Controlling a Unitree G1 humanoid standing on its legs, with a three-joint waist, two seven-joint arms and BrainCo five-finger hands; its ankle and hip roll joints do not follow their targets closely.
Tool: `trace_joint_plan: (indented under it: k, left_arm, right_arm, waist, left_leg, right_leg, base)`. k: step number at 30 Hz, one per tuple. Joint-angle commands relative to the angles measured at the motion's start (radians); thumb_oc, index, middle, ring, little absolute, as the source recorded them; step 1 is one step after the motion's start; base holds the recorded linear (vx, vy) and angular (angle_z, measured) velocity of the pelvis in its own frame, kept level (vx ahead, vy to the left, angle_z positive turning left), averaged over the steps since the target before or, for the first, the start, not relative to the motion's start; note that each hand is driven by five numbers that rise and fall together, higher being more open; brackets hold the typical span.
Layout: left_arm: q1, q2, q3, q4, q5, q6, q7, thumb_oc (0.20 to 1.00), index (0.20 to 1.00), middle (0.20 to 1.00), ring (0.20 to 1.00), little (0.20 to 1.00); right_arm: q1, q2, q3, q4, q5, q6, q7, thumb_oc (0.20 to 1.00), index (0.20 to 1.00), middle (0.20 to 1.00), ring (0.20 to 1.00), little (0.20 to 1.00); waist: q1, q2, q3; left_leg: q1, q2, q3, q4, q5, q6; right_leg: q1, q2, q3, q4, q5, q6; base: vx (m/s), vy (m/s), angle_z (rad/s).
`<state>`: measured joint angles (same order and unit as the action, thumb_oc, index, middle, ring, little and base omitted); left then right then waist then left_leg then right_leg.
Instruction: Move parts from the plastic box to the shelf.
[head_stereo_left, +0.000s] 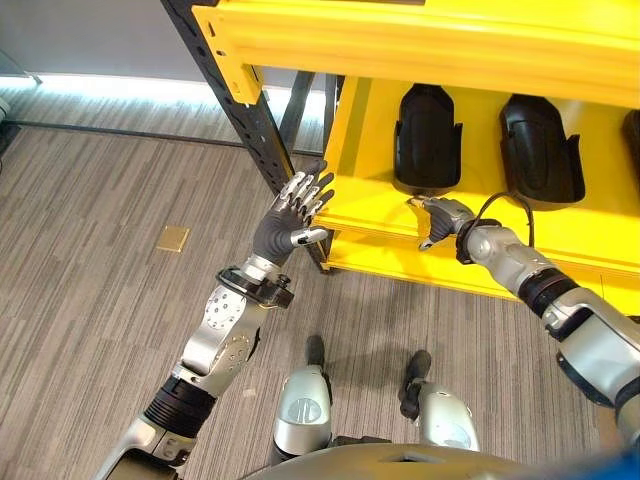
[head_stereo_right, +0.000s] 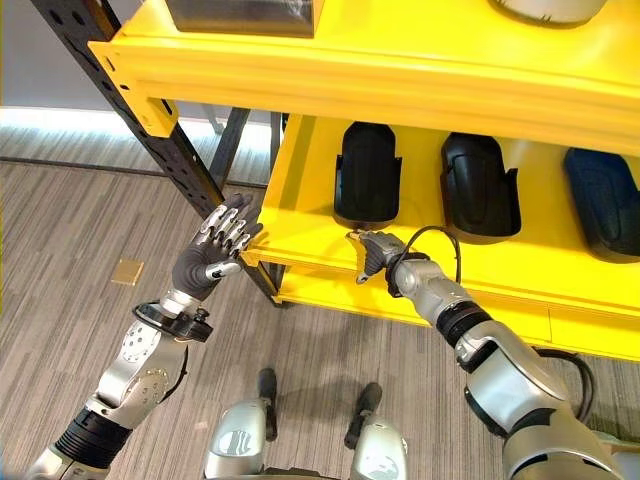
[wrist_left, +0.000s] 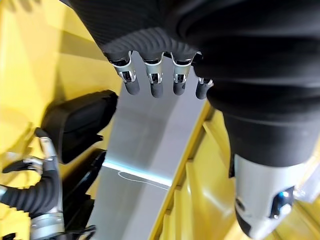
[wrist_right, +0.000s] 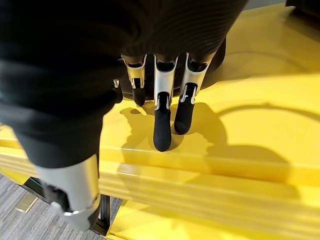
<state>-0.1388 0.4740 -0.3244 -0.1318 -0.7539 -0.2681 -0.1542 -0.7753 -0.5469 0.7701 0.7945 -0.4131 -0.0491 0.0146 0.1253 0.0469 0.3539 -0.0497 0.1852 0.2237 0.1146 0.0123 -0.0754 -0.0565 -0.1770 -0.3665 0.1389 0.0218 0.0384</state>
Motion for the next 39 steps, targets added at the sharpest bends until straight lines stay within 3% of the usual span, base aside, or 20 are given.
trace_joint_plan:
  k: [1, 8, 11, 19, 25, 26, 27, 29, 32, 39]
  left_arm:
    - [-0.017, -0.018, -0.013, -0.041, 0.001, -0.038, -0.026, 1.000, 1.000, 1.000, 1.000, 1.000]
    - [0.029, -0.024, -0.003, -0.056, 0.009, -0.061, -0.020, 1.000, 1.000, 1.000, 1.000, 1.000]
    - [0.068, -0.029, 0.014, -0.061, 0.012, -0.077, -0.007, 1.000, 1.000, 1.000, 1.000, 1.000]
    - [0.121, -0.047, 0.030, -0.054, 0.044, -0.128, 0.011, 1.000, 1.000, 1.000, 1.000, 1.000]
    - [0.145, -0.061, 0.039, -0.029, 0.043, -0.058, 0.043, 1.000, 1.000, 1.000, 1.000, 1.000]
    - [0.169, -0.070, 0.045, 0.008, 0.025, -0.013, 0.017, 1.000, 1.000, 1.000, 1.000, 1.000]
    - [0.180, -0.072, 0.047, 0.021, 0.044, -0.036, 0.002, 1.000, 1.000, 1.000, 1.000, 1.000]
    - [0.264, -0.065, 0.072, 0.055, 0.054, -0.037, -0.157, 1.000, 1.000, 1.000, 1.000, 1.000]
    - [0.304, -0.051, 0.069, 0.073, 0.016, -0.032, -0.287, 1.000, 1.000, 1.000, 1.000, 1.000]
    - [0.354, -0.022, 0.066, 0.153, -0.038, -0.048, -0.433, 1.000, 1.000, 1.000, 1.000, 1.000]
  right_arm:
    - [0.012, 0.010, -0.008, 0.002, 0.045, 0.003, -0.005, 1.000, 1.000, 1.000, 1.000, 1.000]
    - [0.154, 0.056, -0.024, -0.228, 0.163, 0.020, 0.010, 1.000, 1.000, 1.000, 1.000, 1.000]
    - [0.296, 0.035, -0.049, -0.405, 0.154, 0.015, 0.038, 1.000, 1.000, 1.000, 1.000, 1.000]
    - [0.548, -0.051, -0.114, -0.651, 0.196, 0.051, 0.022, 1.000, 1.000, 1.000, 1.000, 1.000]
    - [0.686, -0.074, -0.256, -0.773, 0.529, -0.047, 0.032, 1.000, 1.000, 1.000, 1.000, 1.000]
    - [0.758, -0.055, -0.352, -0.817, 0.710, -0.100, 0.011, 1.000, 1.000, 1.000, 1.000, 1.000]
    - [0.793, -0.040, -0.393, -0.829, 0.759, -0.110, 0.012, 1.000, 1.000, 1.000, 1.000, 1.000]
    - [0.929, 0.031, -0.543, -0.812, 0.853, -0.148, 0.032, 1.000, 1.000, 1.000, 1.000, 1.000]
    - [0.955, 0.060, -0.587, -0.786, 0.886, -0.139, 0.053, 1.000, 1.000, 1.000, 1.000, 1.000]
    - [0.955, 0.099, -0.624, -0.739, 0.958, -0.110, 0.014, 1.000, 1.000, 1.000, 1.000, 1.000]
  waist:
    - [0.010, -0.025, 0.025]
    - [-0.026, -0.051, -0.016]
    - [-0.058, -0.068, -0.047]
    - [-0.129, -0.096, -0.105]
    - [-0.179, -0.104, -0.139]
    - [-0.200, -0.105, -0.151]
    - [-0.210, -0.105, -0.154]
    - [-0.248, -0.094, -0.165]
    - [-0.263, -0.081, -0.170]
    - [-0.277, -0.061, -0.180]
  left_leg:
    - [0.025, 0.043, 0.060, 0.000, 0.034, -0.016]
    - [0.067, 0.037, 0.078, -0.042, 0.036, -0.013]
    - [0.094, 0.038, 0.089, -0.075, 0.045, -0.012]
    - [0.161, 0.042, 0.121, -0.158, 0.064, -0.016]
    - [0.186, 0.064, 0.143, -0.202, 0.093, -0.041]
    - [0.194, 0.067, 0.160, -0.202, 0.088, -0.046]
    - [0.198, 0.066, 0.167, -0.202, 0.085, -0.046]
    - [0.233, 0.057, 0.214, -0.202, 0.052, -0.055]
    - [0.241, 0.050, 0.240, -0.202, 0.045, -0.053]
    - [0.250, 0.040, 0.266, -0.202, 0.038, -0.042]
  right_leg:
    - [0.051, -0.043, -0.005, 0.091, -0.090, 0.054]
    - [0.085, -0.033, 0.014, 0.040, -0.075, 0.062]
    - [0.102, -0.030, 0.029, 0.013, -0.063, 0.072]
    - [0.142, -0.014, 0.067, -0.054, -0.041, 0.084]
    - [0.164, -0.018, 0.075, -0.124, 0.004, 0.106]
    - [0.167, -0.022, 0.077, -0.149, 0.021, 0.116]
    - [0.166, -0.026, 0.079, -0.156, 0.027, 0.120]
    - [0.175, -0.048, 0.068, -0.210, 0.065, 0.152]
    - [0.168, -0.052, 0.067, -0.221, 0.075, 0.158]
    - [0.167, -0.053, 0.067, -0.219, 0.073, 0.156]
  base:
    - [0.00, 0.000, 0.00]
    - [0.00, 0.037, -0.05]
    - [0.02, 0.064, -0.09]
    - [-0.01, 0.058, -0.16]
    - [0.00, 0.042, -0.10]
    - [0.00, 0.063, -0.09]
    - [-0.02, 0.103, -0.22]
    - [0.03, 0.132, -0.37]
    - [0.01, 0.073, -0.29]
    - [0.01, 0.051, -0.10]
